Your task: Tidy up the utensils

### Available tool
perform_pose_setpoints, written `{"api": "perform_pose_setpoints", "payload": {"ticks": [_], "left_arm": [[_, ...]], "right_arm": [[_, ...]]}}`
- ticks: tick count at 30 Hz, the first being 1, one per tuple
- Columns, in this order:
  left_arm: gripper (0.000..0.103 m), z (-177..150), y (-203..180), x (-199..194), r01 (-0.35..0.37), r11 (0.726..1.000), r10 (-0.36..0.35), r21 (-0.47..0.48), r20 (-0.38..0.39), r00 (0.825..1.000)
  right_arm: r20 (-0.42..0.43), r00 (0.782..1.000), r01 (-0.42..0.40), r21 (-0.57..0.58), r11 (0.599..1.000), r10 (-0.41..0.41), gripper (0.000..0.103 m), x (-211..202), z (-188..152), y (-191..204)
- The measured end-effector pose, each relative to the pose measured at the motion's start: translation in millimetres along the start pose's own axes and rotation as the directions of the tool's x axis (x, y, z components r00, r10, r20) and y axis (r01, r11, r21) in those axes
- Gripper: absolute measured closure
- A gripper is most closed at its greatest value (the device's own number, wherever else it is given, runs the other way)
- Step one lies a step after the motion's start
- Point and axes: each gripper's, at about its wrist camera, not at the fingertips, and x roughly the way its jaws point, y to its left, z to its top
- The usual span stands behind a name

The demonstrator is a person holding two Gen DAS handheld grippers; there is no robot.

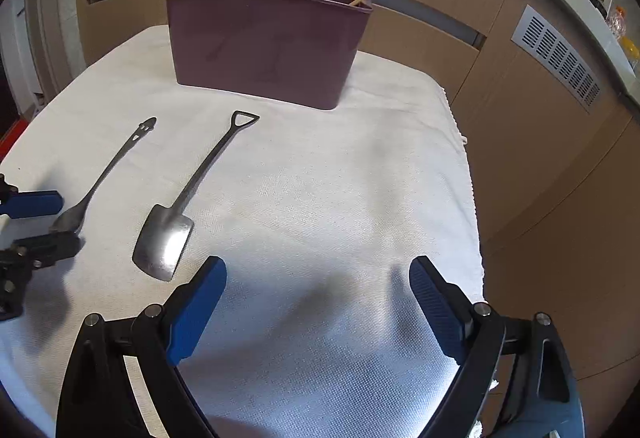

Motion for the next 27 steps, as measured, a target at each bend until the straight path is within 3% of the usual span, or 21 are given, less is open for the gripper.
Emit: {"api": "perform_pose_setpoints", "payload": {"ticks": [2,4,7,12,18,20,22,25,27], "left_arm": [[0.073,0,-3,0,0.005,1.000,-0.005,0.013,0.010,1.000],[0.074,2,1,-5,-0.002,1.000,0.002,0.005,0.019,1.000],[0.074,10,15,-26,-0.020,1.000,0.021,-0.017,0.091,0.996],[0.074,30,48,-67,-0.020,0.996,0.038,-0.088,0.212,0.977],[0.074,44,74,-83,-0.012,0.991,0.048,-0.135,0.267,0.962],[0.074,46,78,-79,-0.008,0.990,0.045,-0.142,0.263,0.964],[0.074,47,78,-76,-0.003,0.989,0.042,-0.147,0.266,0.963],[0.074,47,80,-77,0.005,0.988,0.037,-0.153,0.269,0.962],[0.074,47,82,-77,0.013,0.987,0.031,-0.161,0.269,0.963]], "right_arm": [[-0.002,1.000,-0.007,0.011,1.000,0.007,0.013,1,-1,-2],[0.007,1.000,-0.019,0.025,1.000,0.019,0.013,-1,-2,-3],[0.043,0.997,-0.071,0.038,0.997,0.070,0.013,-11,-2,-2],[0.057,0.972,-0.230,0.059,0.971,0.227,0.013,-17,5,13],[0.051,0.974,-0.224,0.038,0.974,0.222,0.014,-2,26,30],[0.037,0.975,-0.220,0.031,0.975,0.219,0.026,8,39,33],[-0.009,0.967,-0.254,0.049,0.966,0.254,0.055,24,53,36],[-0.067,0.950,-0.299,0.074,0.951,0.304,0.066,45,68,44],[-0.082,0.963,-0.255,0.042,0.966,0.258,0.071,51,75,54]]}}
